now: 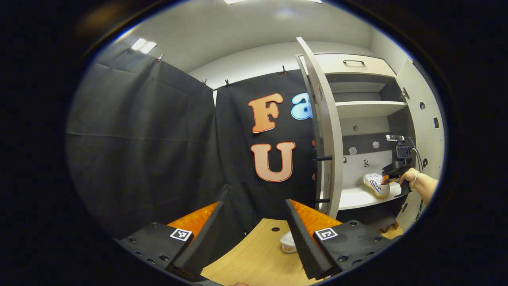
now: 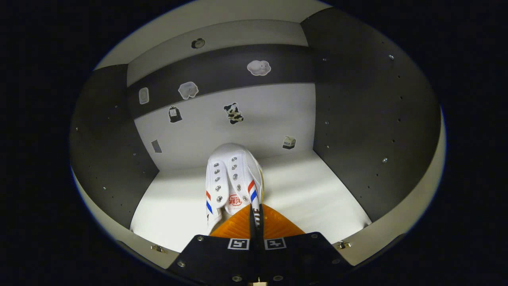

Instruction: Grab one shoe with the right hand and put it into the shoe cabinet, grab the other shoe with the left hand and put it into the shoe cabinet; then close the right door with the right hand and the left door with the left hand.

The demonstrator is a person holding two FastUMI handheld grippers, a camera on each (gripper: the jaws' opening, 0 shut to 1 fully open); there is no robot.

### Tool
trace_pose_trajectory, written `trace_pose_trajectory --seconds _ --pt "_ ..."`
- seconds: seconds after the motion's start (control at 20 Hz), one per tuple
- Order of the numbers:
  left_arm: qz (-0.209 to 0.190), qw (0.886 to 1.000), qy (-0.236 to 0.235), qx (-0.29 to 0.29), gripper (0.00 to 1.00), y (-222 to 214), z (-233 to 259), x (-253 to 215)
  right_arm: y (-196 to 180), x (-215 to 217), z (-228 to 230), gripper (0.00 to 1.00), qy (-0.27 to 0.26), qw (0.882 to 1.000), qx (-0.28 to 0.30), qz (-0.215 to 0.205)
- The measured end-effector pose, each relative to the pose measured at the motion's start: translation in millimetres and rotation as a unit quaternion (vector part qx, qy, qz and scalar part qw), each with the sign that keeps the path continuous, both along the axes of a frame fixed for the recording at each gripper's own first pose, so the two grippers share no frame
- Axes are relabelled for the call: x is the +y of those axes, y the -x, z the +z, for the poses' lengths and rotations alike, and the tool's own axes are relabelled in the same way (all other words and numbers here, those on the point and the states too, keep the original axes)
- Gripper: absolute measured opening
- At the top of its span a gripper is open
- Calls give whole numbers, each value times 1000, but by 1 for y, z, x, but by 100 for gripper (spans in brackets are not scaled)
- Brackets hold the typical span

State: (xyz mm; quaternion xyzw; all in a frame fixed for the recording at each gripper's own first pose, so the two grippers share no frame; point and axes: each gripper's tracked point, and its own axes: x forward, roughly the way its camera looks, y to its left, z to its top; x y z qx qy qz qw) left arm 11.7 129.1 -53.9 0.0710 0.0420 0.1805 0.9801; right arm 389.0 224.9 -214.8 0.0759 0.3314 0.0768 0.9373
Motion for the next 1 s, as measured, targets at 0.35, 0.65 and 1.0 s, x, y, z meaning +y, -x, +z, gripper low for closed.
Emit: trace_pose_trajectory --seconds 0.35,0.65,1.0 --pt "2 1000 -5 2 98 -1 4 -10 3 -7 34 33 -8 998 -57 -16" --pt "-45 999 7 5 96 -12 -2 -52 59 -9 99 74 -8 991 -131 27" --pt "-87 995 35 35 97 -11 -37 -106 133 -23 167 93 -27 976 -206 65"
